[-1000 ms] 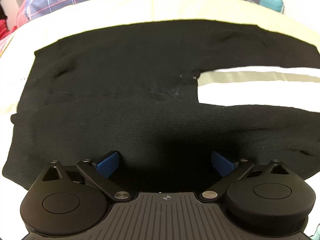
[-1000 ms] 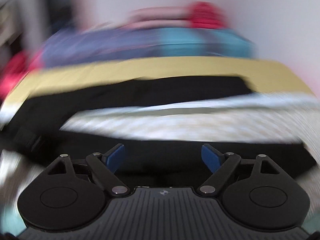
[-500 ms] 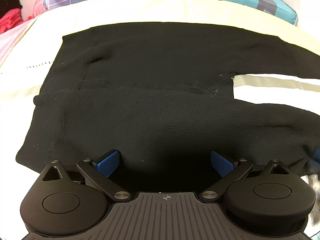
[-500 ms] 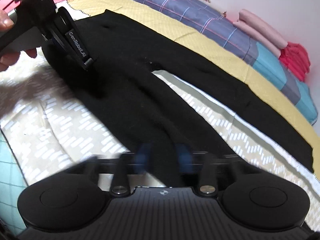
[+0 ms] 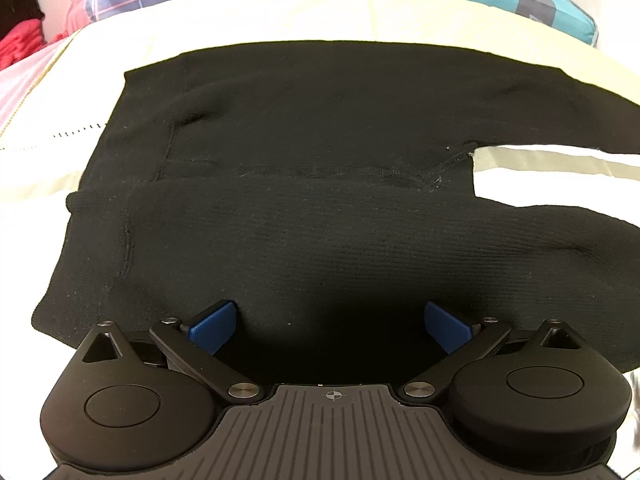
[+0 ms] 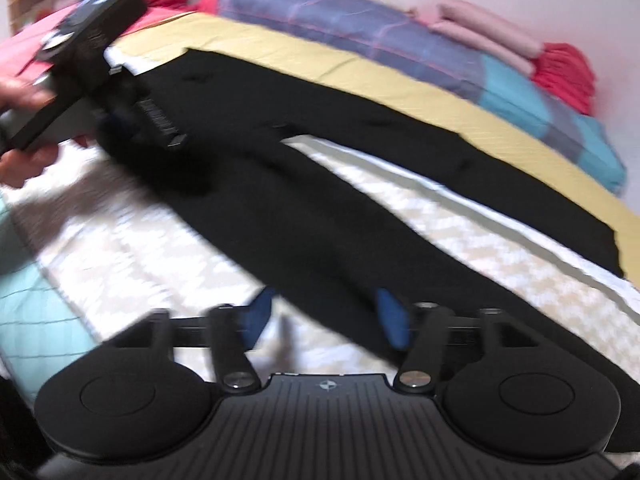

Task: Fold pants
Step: 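Lift the cuffs with the right tool and fold legs onto the waistband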

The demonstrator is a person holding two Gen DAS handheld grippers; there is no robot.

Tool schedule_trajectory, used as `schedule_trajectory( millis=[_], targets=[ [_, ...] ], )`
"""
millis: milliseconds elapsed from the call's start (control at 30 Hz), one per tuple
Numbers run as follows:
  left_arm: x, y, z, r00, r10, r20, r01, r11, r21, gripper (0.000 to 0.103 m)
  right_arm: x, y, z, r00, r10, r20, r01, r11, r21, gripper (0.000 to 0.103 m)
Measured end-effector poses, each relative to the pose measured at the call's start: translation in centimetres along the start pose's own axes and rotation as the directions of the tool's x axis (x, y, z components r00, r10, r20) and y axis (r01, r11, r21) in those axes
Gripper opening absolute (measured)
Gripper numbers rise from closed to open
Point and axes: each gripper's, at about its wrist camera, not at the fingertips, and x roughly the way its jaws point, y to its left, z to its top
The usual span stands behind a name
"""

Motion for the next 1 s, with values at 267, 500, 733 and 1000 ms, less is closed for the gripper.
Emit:
schedule_trajectory(
  millis=[267,500,733,1000],
  targets=[
    [0.2,-0.1,0.1,1.000,0.008,-0.007,-0.008,1.000,0.004,0.103,2.0,-2.6,-1.2,0.993,0.105,-0.060,-0.093,0.980,0.176,0.013],
    [0.3,-0.1,0.2,1.000,0.009,-0.005,-0.009,1.000,0.005,0.103,0.2,-3.4,-2.9,0.982,0.162,-0.098,-0.137,0.966,0.221,0.004],
    [0.3,-0.2,0.1,1.000,0.013,-0.002,-0.013,1.000,0.005,0.103,-1.7,-8.7,-3.5,0.999,-0.040,0.002,0.035,0.880,0.474,0.063],
    [0.2,-0.1,0.0,1.000,0.005,0.001,-0.006,1.000,0.011,0.103,-0.4,-10.6,-5.1,0.987,0.002,-0.158,0.082,0.851,0.518,0.002]
  ],
)
